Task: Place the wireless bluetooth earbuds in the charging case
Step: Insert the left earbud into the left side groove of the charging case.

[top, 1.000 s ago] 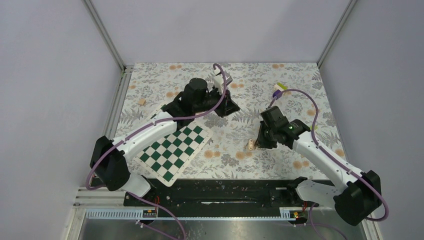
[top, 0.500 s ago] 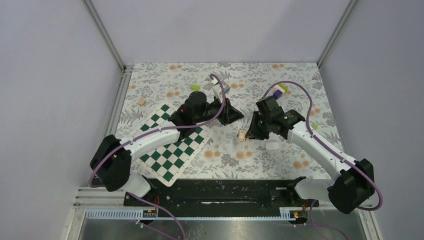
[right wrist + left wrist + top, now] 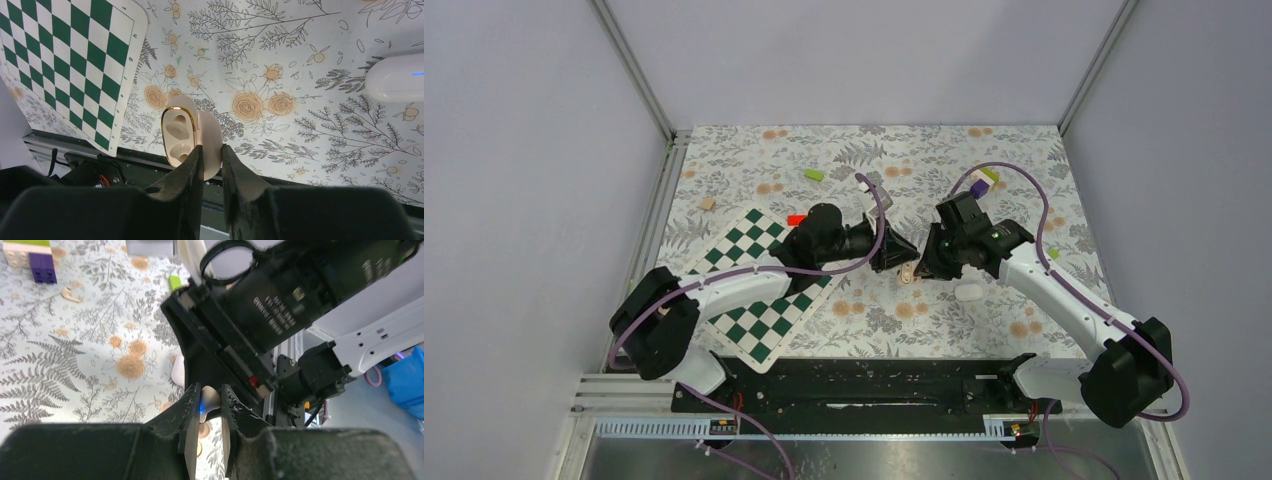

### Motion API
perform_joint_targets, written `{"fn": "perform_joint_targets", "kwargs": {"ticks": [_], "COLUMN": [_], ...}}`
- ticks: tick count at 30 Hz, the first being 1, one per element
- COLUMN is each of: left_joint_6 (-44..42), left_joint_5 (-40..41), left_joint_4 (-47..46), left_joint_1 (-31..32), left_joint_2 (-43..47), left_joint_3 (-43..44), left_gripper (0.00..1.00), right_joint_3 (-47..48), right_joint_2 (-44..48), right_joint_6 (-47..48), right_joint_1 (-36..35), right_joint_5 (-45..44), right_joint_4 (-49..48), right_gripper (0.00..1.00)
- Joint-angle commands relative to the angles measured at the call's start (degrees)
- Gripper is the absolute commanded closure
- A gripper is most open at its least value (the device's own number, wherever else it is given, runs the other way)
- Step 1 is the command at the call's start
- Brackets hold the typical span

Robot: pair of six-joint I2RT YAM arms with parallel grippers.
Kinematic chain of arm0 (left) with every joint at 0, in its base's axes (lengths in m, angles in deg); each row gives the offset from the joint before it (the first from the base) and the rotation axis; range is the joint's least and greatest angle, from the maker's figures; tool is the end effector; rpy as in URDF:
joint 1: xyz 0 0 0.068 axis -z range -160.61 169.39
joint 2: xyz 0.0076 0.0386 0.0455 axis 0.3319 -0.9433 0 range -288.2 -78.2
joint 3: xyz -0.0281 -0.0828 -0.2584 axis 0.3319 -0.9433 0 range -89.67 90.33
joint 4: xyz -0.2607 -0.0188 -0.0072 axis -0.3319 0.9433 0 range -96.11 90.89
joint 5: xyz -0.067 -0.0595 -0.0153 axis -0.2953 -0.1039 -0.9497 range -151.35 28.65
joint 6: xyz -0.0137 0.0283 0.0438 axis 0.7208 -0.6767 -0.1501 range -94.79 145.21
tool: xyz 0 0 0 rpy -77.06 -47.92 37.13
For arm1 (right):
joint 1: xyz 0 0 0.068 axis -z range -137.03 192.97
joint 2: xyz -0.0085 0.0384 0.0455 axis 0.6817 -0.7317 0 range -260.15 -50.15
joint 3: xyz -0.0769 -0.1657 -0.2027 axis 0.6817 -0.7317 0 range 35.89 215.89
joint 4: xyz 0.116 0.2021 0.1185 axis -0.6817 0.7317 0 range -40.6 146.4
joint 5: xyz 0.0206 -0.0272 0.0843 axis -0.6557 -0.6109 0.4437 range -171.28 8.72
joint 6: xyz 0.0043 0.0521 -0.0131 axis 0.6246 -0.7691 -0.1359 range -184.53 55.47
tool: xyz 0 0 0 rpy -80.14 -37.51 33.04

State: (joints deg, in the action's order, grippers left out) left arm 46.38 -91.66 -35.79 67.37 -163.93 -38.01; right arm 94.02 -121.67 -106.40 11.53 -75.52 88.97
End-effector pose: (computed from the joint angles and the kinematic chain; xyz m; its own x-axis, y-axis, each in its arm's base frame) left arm 0.2151 -0.2656 0.2812 -0.4010 -0.0206 -0.9158 0.8937 0.2108 -0.3961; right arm 0.2153 0.1357 0.2783 -0.8879 0.2355 -0.3951 0.0296 0.8865 0.4617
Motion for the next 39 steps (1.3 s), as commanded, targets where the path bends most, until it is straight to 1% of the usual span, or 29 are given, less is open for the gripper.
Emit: {"fn": "perform_joint_targets", "kwargs": {"ticks": [1, 7, 14, 22, 27, 32, 39], "left_joint_6": [-2.2, -1.7, -3.4, -3.6, -1.5, -1.9, -1.2], "left_joint_5": [-1.4, -0.2, 0.9, 1.1, 1.5, 3.1, 3.6], "left_joint_4": [-6.4, -9.3, -6.9, -5.9, -8.9, -10.9, -11.6], "left_joint_1": [0.4, 0.5, 0.7, 0.8, 1.2, 2.9, 4.1], "left_joint_2": [-1.6, -3.0, -4.2, -3.8, -4.7, -4.6, -6.7], "left_joint_3": [-2.3, -3.0, -1.3, -1.9, -2.8, -3.4, -2.9], "left_gripper": [1.0, 1.0, 1.0, 1.0, 1.0, 1.0, 1.0], "right_joint_3": [2.2, 2.2, 2.8, 3.8, 4.0, 5.7, 7.1], "right_joint_2": [0.0, 0.3, -0.2, -1.3, -1.7, -2.5, -3.2], "right_joint_6": [0.1, 0.1, 1.7, 5.4, 5.4, 5.8, 5.5], "right_joint_1": [0.1, 0.1, 0.1, 0.0, -0.2, -0.8, -1.9], "right_joint_5": [1.4, 1.8, 2.6, -2.9, -4.3, -5.0, -5.4], "right_joint_4": [0.3, 0.2, 2.3, 11.0, 11.7, 12.8, 13.1], "right_gripper": [1.0, 1.0, 1.0, 1.0, 1.0, 1.0, 1.0]}}
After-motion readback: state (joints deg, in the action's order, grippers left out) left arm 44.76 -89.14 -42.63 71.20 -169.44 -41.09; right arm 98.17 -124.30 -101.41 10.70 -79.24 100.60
